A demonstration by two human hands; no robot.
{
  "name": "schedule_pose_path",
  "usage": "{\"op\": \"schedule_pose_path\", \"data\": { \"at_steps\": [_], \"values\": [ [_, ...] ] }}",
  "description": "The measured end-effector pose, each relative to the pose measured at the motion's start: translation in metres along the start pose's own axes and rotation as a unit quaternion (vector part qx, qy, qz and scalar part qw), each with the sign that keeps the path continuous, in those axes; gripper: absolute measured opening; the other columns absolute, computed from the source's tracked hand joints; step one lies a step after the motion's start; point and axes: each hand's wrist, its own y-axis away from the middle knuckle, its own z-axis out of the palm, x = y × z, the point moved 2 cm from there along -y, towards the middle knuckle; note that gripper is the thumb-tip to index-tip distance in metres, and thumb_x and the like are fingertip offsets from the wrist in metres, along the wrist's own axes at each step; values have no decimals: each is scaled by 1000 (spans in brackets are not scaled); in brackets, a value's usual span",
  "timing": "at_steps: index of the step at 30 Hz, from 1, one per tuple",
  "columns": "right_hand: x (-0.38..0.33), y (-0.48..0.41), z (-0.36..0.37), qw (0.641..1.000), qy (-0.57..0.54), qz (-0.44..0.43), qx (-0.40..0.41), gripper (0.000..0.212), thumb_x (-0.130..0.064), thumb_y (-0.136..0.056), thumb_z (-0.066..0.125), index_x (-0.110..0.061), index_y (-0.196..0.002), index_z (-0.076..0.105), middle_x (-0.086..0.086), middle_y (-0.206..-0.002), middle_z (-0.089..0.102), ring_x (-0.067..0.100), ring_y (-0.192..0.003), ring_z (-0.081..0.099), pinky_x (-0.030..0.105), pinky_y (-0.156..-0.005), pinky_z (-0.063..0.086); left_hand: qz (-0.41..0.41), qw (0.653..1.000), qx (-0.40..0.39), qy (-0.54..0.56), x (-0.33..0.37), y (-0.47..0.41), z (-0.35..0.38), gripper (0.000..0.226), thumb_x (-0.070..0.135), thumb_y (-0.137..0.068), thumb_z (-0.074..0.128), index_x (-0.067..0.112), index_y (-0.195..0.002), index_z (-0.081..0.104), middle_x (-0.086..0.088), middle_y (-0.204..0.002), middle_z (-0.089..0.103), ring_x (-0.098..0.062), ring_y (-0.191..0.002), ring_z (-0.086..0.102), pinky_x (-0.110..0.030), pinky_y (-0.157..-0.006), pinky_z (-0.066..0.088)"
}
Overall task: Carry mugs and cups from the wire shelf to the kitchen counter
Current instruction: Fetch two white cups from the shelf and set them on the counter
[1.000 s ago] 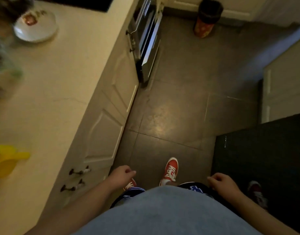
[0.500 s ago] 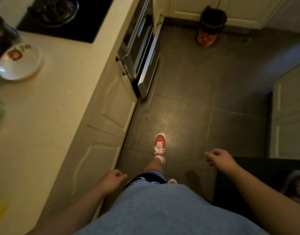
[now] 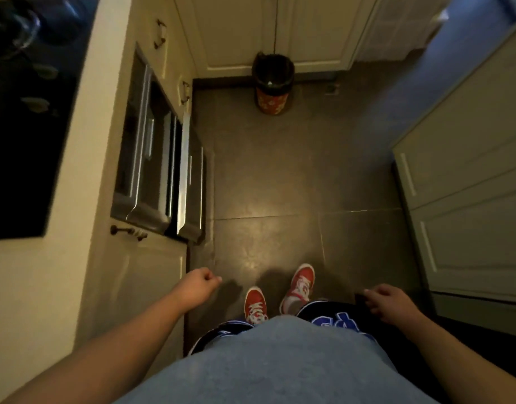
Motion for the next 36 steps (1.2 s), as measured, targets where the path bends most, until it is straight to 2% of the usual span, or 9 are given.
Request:
{"op": "schedule_pose_path", "data": {
  "at_steps": [4,8,11,17,22,27,30,32,36],
  "values": [
    [2,-24,-30,999,-23,46,2,21,-24,-90,65,-4,-83,67,19,-79,69,26,-64,60,33,-59,49,43,998,-34,12,101,-52,-12,24,38,-92,58,15,-86,64,-14,-89,70,-31,-83,68,-43,-77,54],
    [-11,-61,-61,997,-29,73,-4,22,-19,-91,65,-2,-76,65,13,-65,63,23,-54,55,27,-49,41,78,995,-59,14,195,-95,-9,22,32,-94,59,14,-81,61,-9,-81,67,-20,-72,62,-31,-64,47],
    [-41,-94,-90,997,-27,71,-16,22,-20,-91,65,-4,-76,66,12,-66,64,22,-54,56,26,-49,40,68,996,-60,-4,241,-116,-15,20,32,-94,59,14,-87,64,-13,-89,71,-22,-78,64,-30,-66,48],
    [-146,-153,-149,1000,1,11,-17,23,-27,-90,65,-8,-77,65,11,-69,67,23,-64,63,30,-58,46,32,996,-62,-56,275,-145,-57,13,34,-95,57,22,-91,62,-4,-90,68,-19,-83,66,-37,-81,54],
    [-251,-206,-183,998,34,-35,-25,21,-34,-89,64,-16,-79,67,7,-72,68,19,-67,66,28,-57,45,-38,996,-48,-65,280,-177,-94,32,35,-94,57,11,-116,63,-12,-107,68,-23,-94,66,-38,-83,52],
    [-352,-264,-206,997,33,-71,-19,25,-30,-90,65,-12,-73,63,6,-62,63,18,-57,59,24,-51,42,-59,996,-46,-48,316,-235,-139,23,34,-94,58,15,-104,66,-3,-91,67,-17,-82,63,-37,-80,52],
    [-396,-290,-223,997,20,-69,1,25,-26,-91,65,-7,-74,63,8,-63,62,18,-56,59,23,-48,42,-50,996,-43,-67,353,-279,-177,22,36,-94,58,18,-105,65,-3,-97,68,-16,-88,64,-36,-84,53],
    [-415,-303,-238,999,14,-49,5,25,-28,-91,64,-5,-81,65,9,-68,65,19,-59,61,26,-50,43,-41,995,-39,-84,385,-309,-203,25,38,-94,57,19,-110,63,-1,-100,67,-15,-93,64,-34,-84,52],
    [-429,-322,-273,999,-23,-26,27,23,-28,-92,63,-7,-83,66,12,-74,68,22,-65,64,28,-54,47,0,993,-48,-110,469,-360,-242,21,37,-94,56,20,-104,65,4,-87,65,-11,-80,63,-29,-76,52]
  ]
}}
